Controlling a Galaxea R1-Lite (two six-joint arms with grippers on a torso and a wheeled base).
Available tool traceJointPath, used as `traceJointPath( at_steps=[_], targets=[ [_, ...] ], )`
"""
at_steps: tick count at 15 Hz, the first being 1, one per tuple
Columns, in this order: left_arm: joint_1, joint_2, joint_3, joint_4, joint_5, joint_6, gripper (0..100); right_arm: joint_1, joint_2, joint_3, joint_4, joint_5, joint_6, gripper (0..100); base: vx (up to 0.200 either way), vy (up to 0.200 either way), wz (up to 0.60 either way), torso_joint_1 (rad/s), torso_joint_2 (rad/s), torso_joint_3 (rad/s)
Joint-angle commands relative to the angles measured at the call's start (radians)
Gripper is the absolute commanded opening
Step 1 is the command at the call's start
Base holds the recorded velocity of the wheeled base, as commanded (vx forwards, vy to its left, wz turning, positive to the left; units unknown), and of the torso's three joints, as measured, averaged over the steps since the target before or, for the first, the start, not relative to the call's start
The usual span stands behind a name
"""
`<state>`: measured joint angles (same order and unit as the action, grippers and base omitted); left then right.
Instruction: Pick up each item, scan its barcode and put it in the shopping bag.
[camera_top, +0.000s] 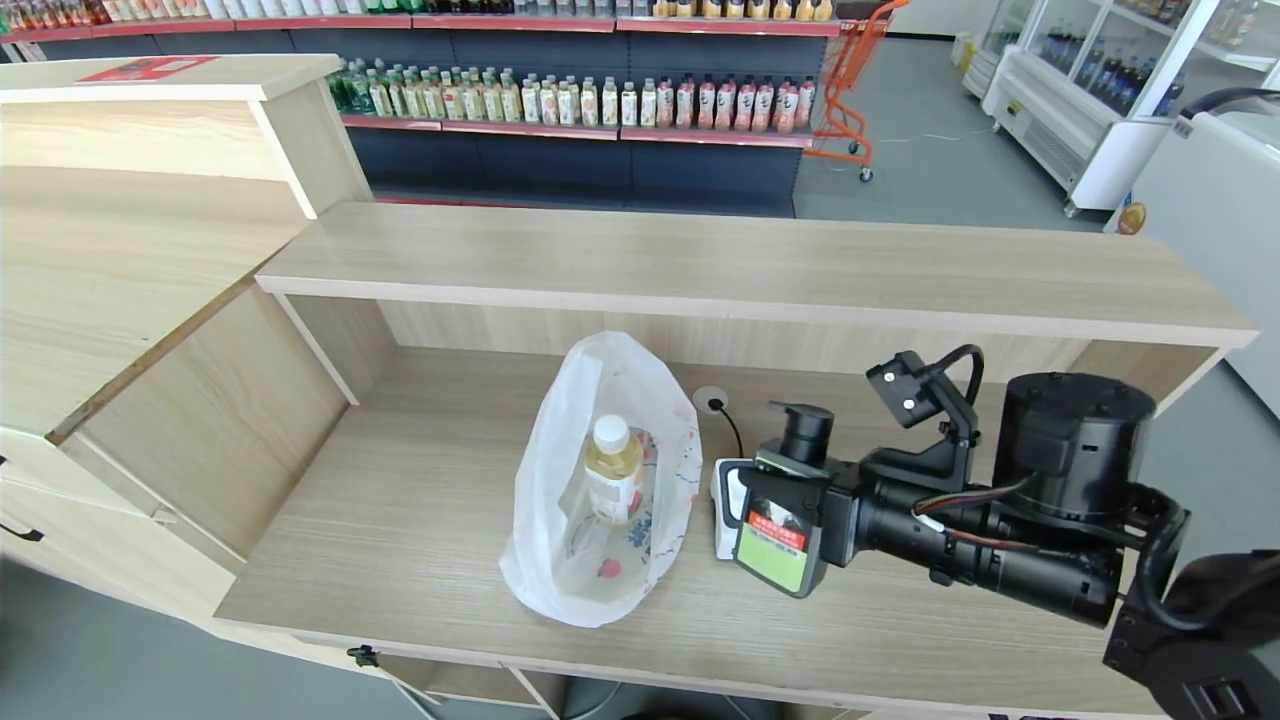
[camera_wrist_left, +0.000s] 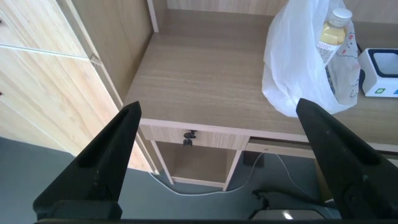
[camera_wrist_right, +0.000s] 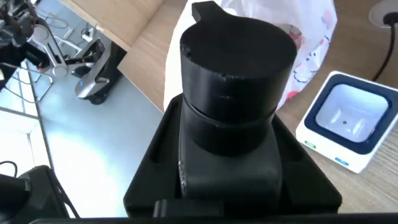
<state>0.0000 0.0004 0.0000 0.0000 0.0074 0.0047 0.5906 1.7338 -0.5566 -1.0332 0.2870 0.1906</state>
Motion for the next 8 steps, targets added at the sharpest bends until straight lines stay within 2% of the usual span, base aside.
traceJointPath(
  at_steps=[1, 2, 3, 7, 8],
  targets=[
    [0.000, 0.001, 0.000, 0.000, 0.002, 0.000, 100, 0.008, 0.210, 0.030, -0.242, 0.061, -0.077, 0, 0.000, 0.000, 0.00, 0.000, 0.00, 0.000],
    [0.000, 0.001, 0.000, 0.000, 0.000, 0.000, 100, -0.005, 0.270, 0.043, -0.341, 0.083, -0.085, 0, 0.000, 0.000, 0.00, 0.000, 0.00, 0.000],
    [0.000, 0.001, 0.000, 0.000, 0.000, 0.000, 100, -0.014, 0.302, 0.072, -0.384, 0.090, -0.089, 0, 0.000, 0.000, 0.00, 0.000, 0.00, 0.000],
    [0.000, 0.001, 0.000, 0.000, 0.000, 0.000, 100, -0.012, 0.417, 0.104, -0.436, 0.106, -0.119, 0, 0.000, 0.000, 0.00, 0.000, 0.00, 0.000],
    [0.000, 0.001, 0.000, 0.000, 0.002, 0.000, 100, -0.020, 0.447, 0.096, -0.472, 0.179, -0.117, 0, 0.000, 0.000, 0.00, 0.000, 0.00, 0.000]
  ],
)
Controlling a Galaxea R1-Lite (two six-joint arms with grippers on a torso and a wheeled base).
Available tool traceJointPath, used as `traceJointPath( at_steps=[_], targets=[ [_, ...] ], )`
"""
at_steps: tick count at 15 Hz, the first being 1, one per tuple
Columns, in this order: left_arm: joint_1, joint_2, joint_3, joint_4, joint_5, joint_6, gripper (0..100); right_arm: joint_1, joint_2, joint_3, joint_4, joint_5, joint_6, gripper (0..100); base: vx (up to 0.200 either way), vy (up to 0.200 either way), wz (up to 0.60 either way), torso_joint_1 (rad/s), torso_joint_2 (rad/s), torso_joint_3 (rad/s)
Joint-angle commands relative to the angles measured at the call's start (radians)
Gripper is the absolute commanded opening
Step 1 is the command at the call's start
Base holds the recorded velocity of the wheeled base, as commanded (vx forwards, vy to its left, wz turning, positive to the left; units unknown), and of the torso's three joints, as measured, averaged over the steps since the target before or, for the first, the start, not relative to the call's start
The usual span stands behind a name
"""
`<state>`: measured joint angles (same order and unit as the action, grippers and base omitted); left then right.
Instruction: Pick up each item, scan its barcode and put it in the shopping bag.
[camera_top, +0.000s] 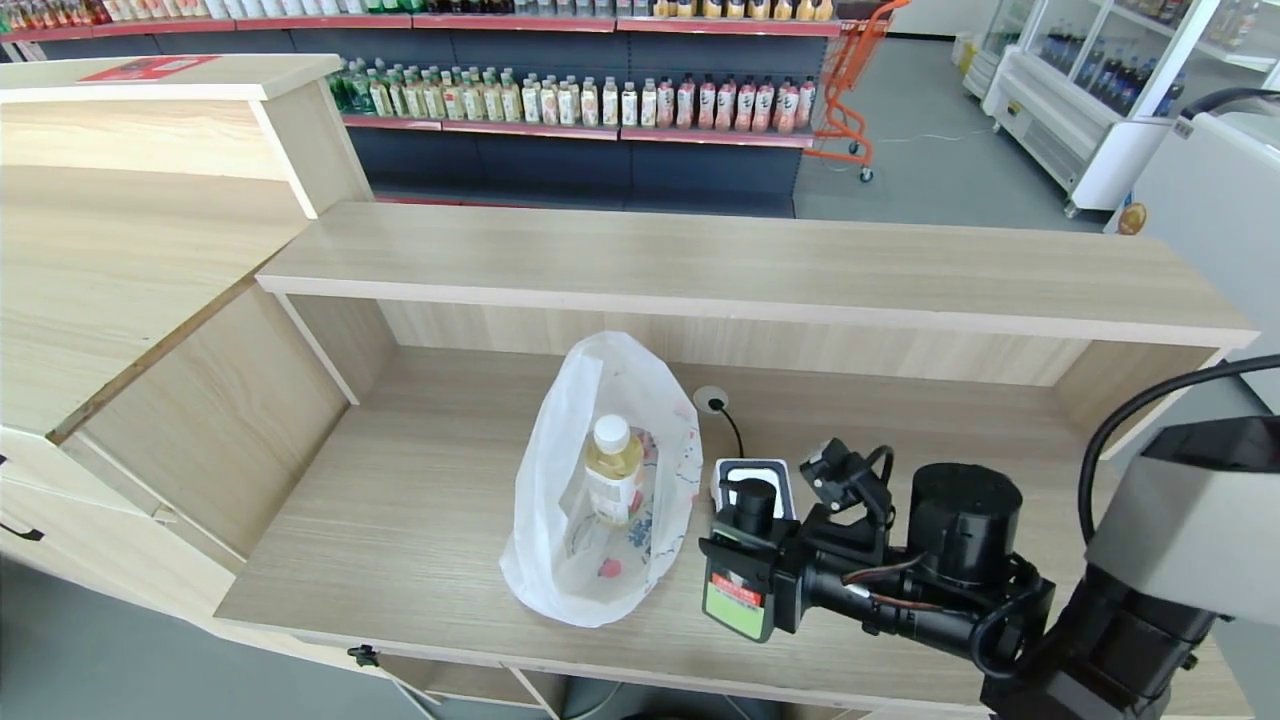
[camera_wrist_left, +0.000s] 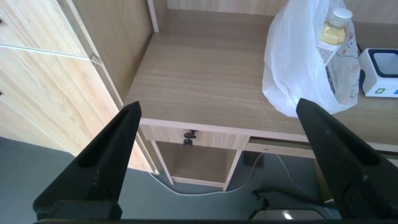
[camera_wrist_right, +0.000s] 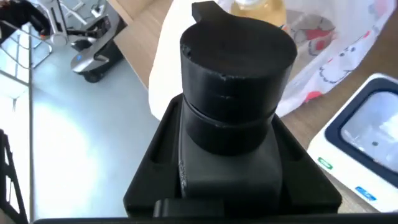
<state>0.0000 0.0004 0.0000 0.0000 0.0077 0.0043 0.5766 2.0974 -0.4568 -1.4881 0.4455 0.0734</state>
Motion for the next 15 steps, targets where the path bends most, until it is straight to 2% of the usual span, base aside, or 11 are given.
traceJointPath(
  at_steps=[1, 5, 11, 15],
  targets=[
    [0.000, 0.000, 0.000, 0.000, 0.000, 0.000, 100, -0.021, 0.115, -0.011, -0.041, 0.068, -0.001, 0, 0.000, 0.000, 0.00, 0.000, 0.00, 0.000],
    [0.000, 0.000, 0.000, 0.000, 0.000, 0.000, 100, -0.054, 0.167, -0.072, -0.057, 0.121, 0.000, 0, 0.000, 0.000, 0.00, 0.000, 0.00, 0.000],
    [0.000, 0.001, 0.000, 0.000, 0.000, 0.000, 100, -0.096, 0.227, -0.227, -0.004, 0.122, 0.003, 0, 0.000, 0.000, 0.00, 0.000, 0.00, 0.000],
    [0.000, 0.000, 0.000, 0.000, 0.000, 0.000, 100, -0.078, 0.223, -0.255, 0.012, 0.122, 0.046, 0, 0.000, 0.000, 0.00, 0.000, 0.00, 0.000]
  ],
)
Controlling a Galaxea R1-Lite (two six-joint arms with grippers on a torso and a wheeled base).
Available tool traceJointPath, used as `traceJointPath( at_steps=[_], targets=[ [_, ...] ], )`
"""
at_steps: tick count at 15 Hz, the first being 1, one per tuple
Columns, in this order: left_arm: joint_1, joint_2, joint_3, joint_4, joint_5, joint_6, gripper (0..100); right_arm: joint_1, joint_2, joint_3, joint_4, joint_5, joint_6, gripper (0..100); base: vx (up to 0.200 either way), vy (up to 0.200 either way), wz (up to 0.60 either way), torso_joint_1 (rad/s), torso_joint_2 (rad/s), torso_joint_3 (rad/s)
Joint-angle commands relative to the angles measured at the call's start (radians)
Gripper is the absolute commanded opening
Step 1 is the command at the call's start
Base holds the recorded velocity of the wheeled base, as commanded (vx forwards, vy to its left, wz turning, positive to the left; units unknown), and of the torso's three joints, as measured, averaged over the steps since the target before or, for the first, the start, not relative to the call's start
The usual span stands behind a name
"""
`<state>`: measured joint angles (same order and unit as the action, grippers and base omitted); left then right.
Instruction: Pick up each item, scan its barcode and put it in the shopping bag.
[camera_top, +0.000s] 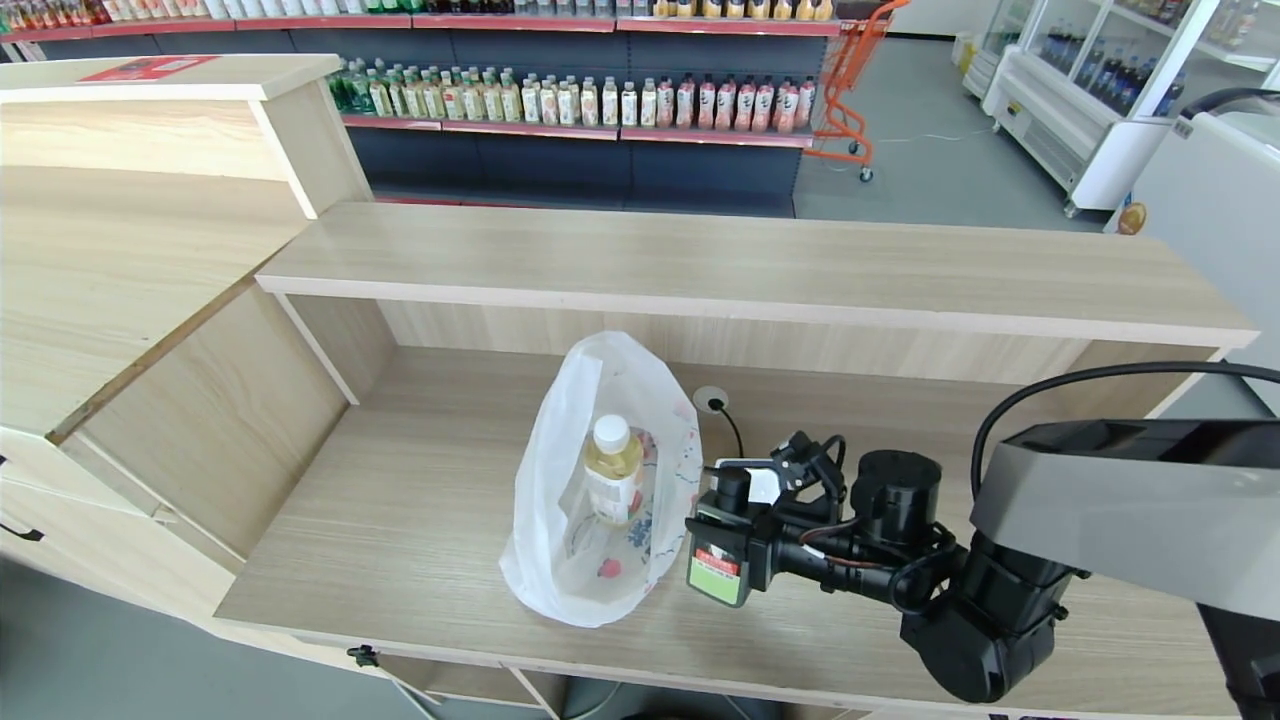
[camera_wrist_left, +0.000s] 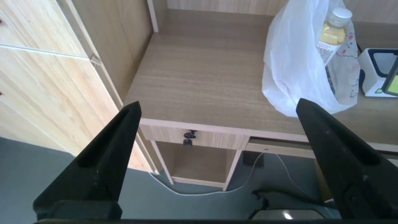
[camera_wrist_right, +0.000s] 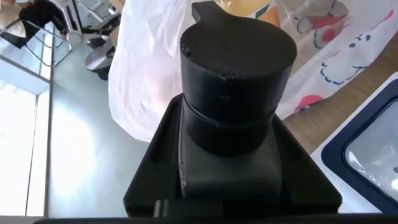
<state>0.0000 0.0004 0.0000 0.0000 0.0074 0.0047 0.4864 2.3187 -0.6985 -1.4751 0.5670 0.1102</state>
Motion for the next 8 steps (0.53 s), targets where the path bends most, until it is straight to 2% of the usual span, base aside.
traceJointPath(
  at_steps=[1, 4, 8],
  targets=[
    [0.000, 0.001, 0.000, 0.000, 0.002, 0.000, 100, 0.026, 0.005, -0.029, -0.001, 0.001, 0.028, 0, 0.000, 0.000, 0.00, 0.000, 0.00, 0.000],
    [0.000, 0.000, 0.000, 0.000, 0.002, 0.000, 100, 0.049, 0.047, -0.102, 0.019, 0.004, 0.112, 0, 0.000, 0.000, 0.00, 0.000, 0.00, 0.000],
    [0.000, 0.001, 0.000, 0.000, 0.000, 0.000, 100, 0.075, 0.079, -0.236, 0.133, 0.007, 0.112, 0, 0.000, 0.000, 0.00, 0.000, 0.00, 0.000]
  ],
)
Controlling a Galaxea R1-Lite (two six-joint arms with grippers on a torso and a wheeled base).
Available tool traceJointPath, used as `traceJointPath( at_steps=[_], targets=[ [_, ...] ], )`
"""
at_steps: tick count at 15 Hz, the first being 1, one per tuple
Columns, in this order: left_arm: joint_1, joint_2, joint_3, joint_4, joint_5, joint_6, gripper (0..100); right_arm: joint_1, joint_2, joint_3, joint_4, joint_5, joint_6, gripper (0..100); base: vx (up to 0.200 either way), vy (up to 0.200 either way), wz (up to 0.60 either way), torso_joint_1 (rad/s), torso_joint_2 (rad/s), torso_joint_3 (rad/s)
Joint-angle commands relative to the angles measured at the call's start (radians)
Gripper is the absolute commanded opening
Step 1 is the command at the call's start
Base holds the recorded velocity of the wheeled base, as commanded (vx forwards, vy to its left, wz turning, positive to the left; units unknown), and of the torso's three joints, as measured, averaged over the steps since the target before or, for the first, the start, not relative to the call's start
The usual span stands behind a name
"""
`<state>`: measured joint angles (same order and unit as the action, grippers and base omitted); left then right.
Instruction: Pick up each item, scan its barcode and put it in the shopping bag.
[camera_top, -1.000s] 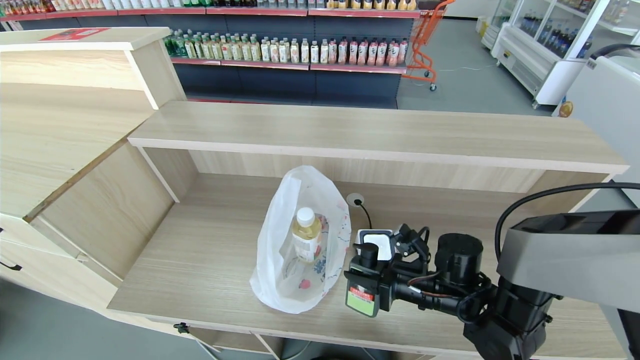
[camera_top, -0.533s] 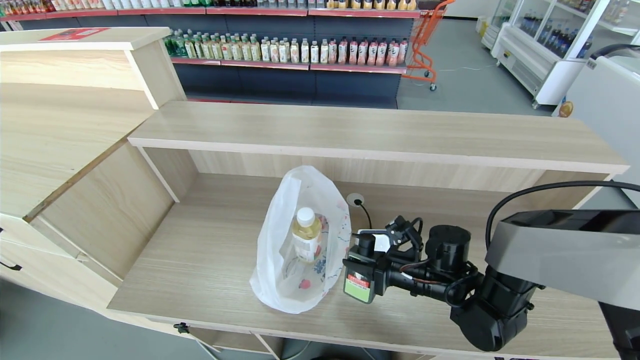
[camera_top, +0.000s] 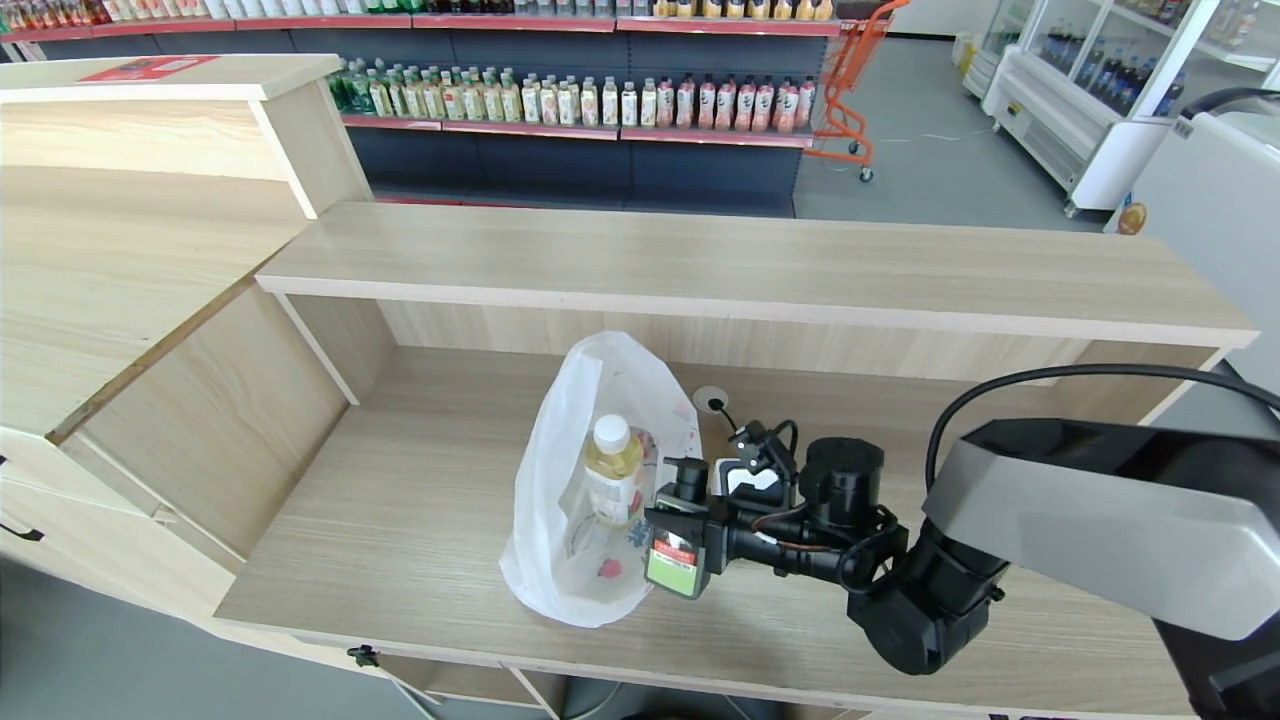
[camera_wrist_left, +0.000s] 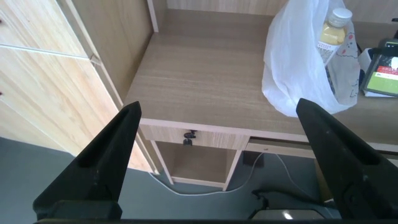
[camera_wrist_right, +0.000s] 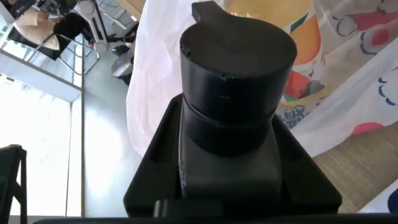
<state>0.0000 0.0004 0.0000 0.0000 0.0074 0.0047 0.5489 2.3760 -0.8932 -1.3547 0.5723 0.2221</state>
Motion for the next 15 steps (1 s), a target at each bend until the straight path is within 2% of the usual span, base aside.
traceJointPath(
  at_steps=[1, 3, 6, 15],
  targets=[
    [0.000, 0.000, 0.000, 0.000, 0.000, 0.000, 100, 0.019, 0.026, -0.056, 0.022, 0.003, -0.001, 0, 0.000, 0.000, 0.00, 0.000, 0.00, 0.000],
    [0.000, 0.000, 0.000, 0.000, 0.000, 0.000, 100, 0.051, 0.051, -0.130, 0.063, 0.004, -0.003, 0, 0.000, 0.000, 0.00, 0.000, 0.00, 0.000],
    [0.000, 0.001, 0.000, 0.000, 0.000, 0.000, 100, 0.085, 0.088, -0.168, 0.077, 0.004, -0.029, 0, 0.000, 0.000, 0.00, 0.000, 0.00, 0.000],
    [0.000, 0.001, 0.000, 0.000, 0.002, 0.000, 100, 0.114, 0.167, -0.336, 0.183, 0.001, -0.225, 0, 0.000, 0.000, 0.00, 0.000, 0.00, 0.000]
  ],
)
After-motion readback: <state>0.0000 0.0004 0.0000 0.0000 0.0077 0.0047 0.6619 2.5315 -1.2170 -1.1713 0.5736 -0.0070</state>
